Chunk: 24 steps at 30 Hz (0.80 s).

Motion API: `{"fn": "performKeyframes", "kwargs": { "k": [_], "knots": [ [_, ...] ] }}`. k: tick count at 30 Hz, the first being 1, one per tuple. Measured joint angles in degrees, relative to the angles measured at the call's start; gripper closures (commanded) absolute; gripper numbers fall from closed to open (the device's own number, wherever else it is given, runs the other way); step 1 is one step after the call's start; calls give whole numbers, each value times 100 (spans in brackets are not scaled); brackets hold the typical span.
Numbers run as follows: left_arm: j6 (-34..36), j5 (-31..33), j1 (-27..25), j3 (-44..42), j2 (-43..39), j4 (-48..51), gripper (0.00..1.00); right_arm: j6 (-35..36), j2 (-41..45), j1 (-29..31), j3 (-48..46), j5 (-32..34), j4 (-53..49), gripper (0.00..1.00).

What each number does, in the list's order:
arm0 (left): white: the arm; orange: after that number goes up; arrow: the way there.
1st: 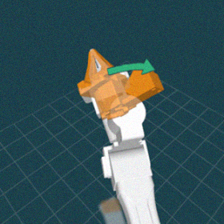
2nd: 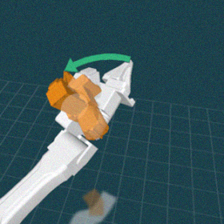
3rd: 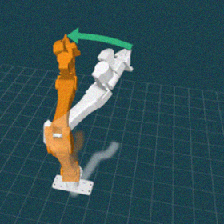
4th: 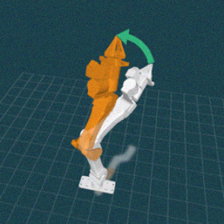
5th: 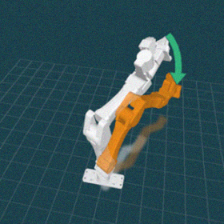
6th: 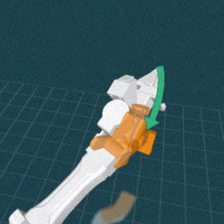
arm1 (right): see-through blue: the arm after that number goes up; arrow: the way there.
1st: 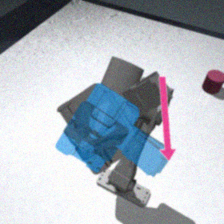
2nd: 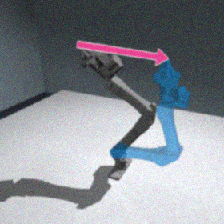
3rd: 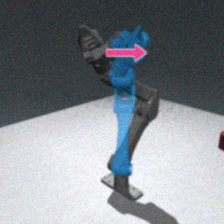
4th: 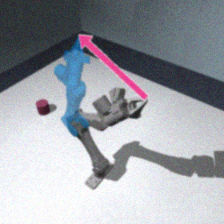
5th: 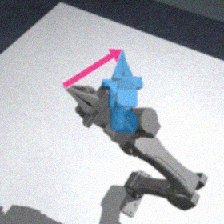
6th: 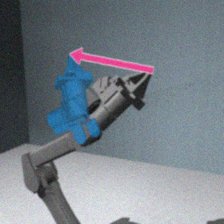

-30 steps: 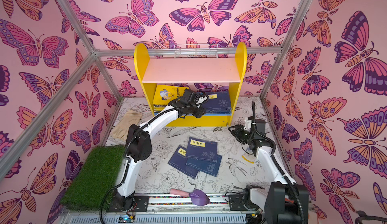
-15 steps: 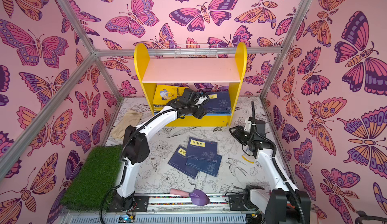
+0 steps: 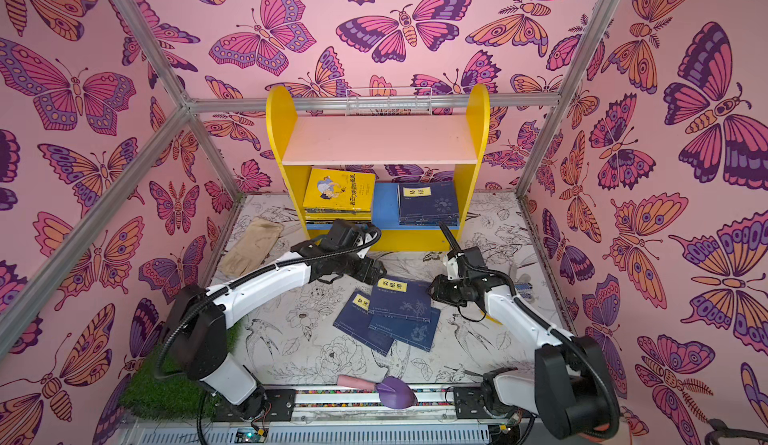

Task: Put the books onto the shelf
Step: 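Move both grippers to the dark blue books on the table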

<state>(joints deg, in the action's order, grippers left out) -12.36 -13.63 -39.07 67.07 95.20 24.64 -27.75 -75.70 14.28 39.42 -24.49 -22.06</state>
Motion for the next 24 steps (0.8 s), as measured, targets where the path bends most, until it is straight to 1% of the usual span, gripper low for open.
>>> {"fn": "performKeyframes", "kwargs": {
  "k": [3,7,11,15,18,20,24],
  "knots": [
    [-125,-144,0,-411,216,83,15,105,-472,2,0,-105,-50,61],
    [-197,-481,0,-520,573,22,16,151,-894,0,66,-260,-26,61],
    [-205,-739,9,-509,710,-179,20,216,-1292,0,221,-428,173,62],
    [-197,-994,7,-490,807,-339,30,240,-1578,-17,339,-776,308,63],
    [-203,-1174,15,-483,883,-439,44,249,-1587,-17,341,-890,365,65],
    [-269,-1246,57,-483,914,-468,58,249,-1558,-17,341,-898,369,67],
    [-409,-1419,229,-479,942,-446,94,170,-1281,-33,339,-922,378,67]
  ]
}}
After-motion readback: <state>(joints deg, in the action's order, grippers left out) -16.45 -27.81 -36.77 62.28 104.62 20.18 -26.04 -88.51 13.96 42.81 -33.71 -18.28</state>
